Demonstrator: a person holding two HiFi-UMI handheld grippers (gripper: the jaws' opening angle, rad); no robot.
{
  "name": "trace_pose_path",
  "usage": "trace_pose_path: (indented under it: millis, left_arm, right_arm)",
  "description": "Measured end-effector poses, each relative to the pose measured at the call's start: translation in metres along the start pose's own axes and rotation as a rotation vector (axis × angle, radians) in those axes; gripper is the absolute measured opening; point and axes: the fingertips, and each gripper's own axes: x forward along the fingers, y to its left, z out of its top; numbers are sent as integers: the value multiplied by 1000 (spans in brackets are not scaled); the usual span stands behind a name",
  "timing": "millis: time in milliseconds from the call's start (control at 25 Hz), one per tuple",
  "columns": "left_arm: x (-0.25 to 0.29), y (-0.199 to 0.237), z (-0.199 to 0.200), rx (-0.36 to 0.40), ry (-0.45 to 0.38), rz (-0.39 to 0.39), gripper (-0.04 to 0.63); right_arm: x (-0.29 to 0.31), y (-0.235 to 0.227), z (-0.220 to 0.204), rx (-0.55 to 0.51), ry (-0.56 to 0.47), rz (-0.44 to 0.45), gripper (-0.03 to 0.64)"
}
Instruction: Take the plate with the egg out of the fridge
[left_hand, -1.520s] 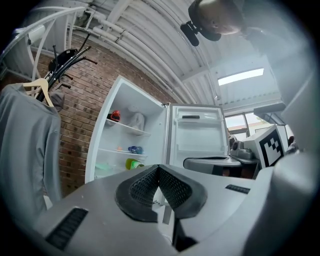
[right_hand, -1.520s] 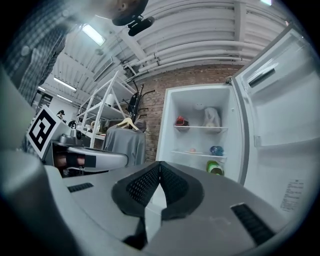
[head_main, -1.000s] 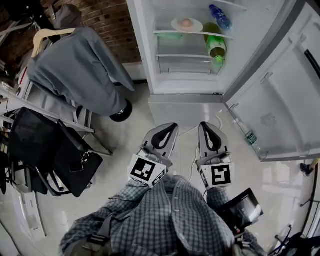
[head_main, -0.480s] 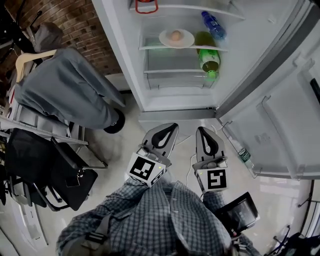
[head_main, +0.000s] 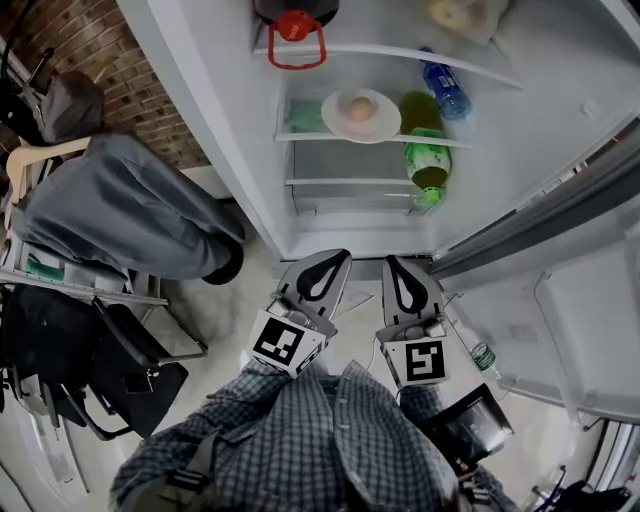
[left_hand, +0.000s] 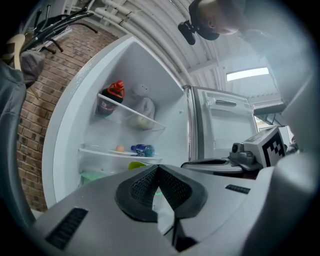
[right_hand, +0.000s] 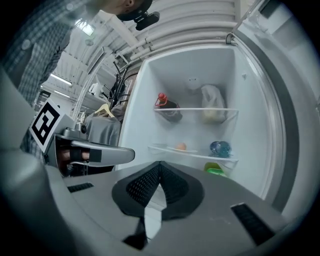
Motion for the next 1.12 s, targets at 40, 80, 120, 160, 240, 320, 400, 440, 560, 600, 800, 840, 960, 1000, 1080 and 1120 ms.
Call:
trace_pose_path:
  millis: [40,80,120,160,240,320,400,440,560,600,800,840,960,1000,1080,1120]
  left_arm:
    - [4,6,0,-4,-1,5,6]
    - [8,12,0,-7,-2,9,6]
    - [11,17,0,-9,-2,12,6]
    - [13,22,0,-11,-3,16,6]
    - [17,29,1,-13,-1,21,6]
    - [21,35,3,-13,-3,29,6]
    - [24,41,4,-18,-5,42,6]
    - [26,43,4,-22,-5,48,6]
    - [34,51,3,-24,-10,61,6]
    - [37,53,3,-24,-12,64,6]
    - [53,63,5,-48,-21,101,6]
    - [57,65,6,-58,-27,112,6]
    - [68,69,8,-75,-42,130,6]
    - [70,70,9,-77,-46,133,6]
    - [74,71,11,-80,-51,140,6]
    - [75,71,12,-81,-54,144,6]
  right_arm:
    - [7,0,0,-7,4,6,6]
    - [14,0,-1,-17,7,10,6]
    - [20,-1,-1,-27,10,14,6]
    - [26,-1,-1,-36,12,17,6]
    - [36,-4,-2,-48,22,21,6]
    - [46,-9,-3,-54,26,22,6]
    - [56,-11,1,-54,14,33,6]
    - [62,-11,2,-67,15,47,6]
    - [77,-10,2,-170,54,87,8]
    - [82,-11,3,-201,64,89,7]
    - [109,-25,0,-391,145,104,8]
    - [114,-29,-1,-417,153,106,8]
    - [129,-42,0,-501,163,95,8]
    - [133,-46,0,-539,171,88,8]
    - [142,-54,-2,-630,199,74,13]
    - [146,-57,-4,-679,217,71,38]
